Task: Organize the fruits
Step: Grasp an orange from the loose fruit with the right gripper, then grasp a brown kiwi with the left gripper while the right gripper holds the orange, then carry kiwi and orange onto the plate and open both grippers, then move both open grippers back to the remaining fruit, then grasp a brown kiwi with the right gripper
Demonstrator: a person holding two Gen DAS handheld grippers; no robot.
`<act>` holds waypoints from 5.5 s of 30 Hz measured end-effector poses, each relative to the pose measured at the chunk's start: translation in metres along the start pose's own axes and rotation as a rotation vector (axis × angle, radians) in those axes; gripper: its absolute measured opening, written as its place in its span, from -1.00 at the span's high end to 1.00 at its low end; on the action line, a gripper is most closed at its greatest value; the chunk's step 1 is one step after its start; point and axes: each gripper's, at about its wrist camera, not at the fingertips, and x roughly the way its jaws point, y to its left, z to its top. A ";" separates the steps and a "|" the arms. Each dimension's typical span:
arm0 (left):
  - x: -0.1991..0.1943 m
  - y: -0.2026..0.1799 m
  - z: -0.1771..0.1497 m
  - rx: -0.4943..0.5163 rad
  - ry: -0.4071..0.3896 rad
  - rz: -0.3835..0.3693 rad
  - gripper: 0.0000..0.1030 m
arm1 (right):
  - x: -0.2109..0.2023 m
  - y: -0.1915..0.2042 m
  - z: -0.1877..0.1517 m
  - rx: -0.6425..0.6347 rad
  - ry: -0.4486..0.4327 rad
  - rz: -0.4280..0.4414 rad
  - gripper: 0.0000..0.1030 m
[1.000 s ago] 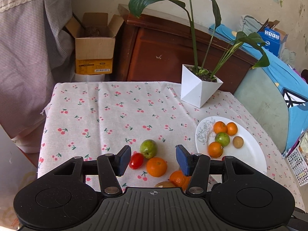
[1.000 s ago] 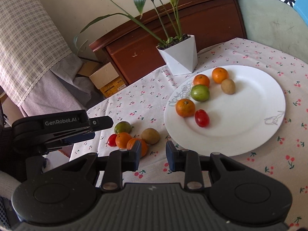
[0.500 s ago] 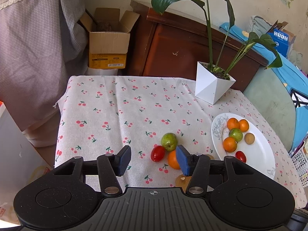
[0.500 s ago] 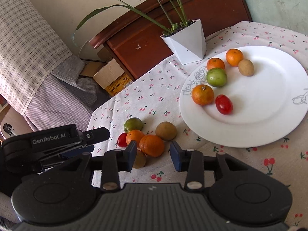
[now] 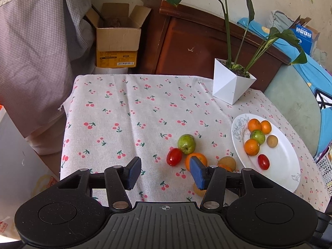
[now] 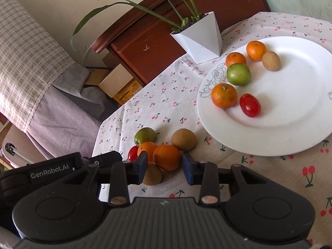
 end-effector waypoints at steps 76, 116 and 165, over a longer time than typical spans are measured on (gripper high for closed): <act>0.008 -0.107 -0.022 0.196 -0.064 -0.216 0.47 | -0.093 -0.040 0.032 0.051 -0.161 -0.233 0.41; 0.015 -0.147 -0.023 0.232 -0.035 -0.205 -0.18 | -0.114 -0.064 0.041 0.149 -0.243 -0.300 0.13; -0.004 0.004 0.003 0.086 0.029 0.060 -0.47 | -0.027 0.023 0.007 -0.453 0.033 -0.136 0.12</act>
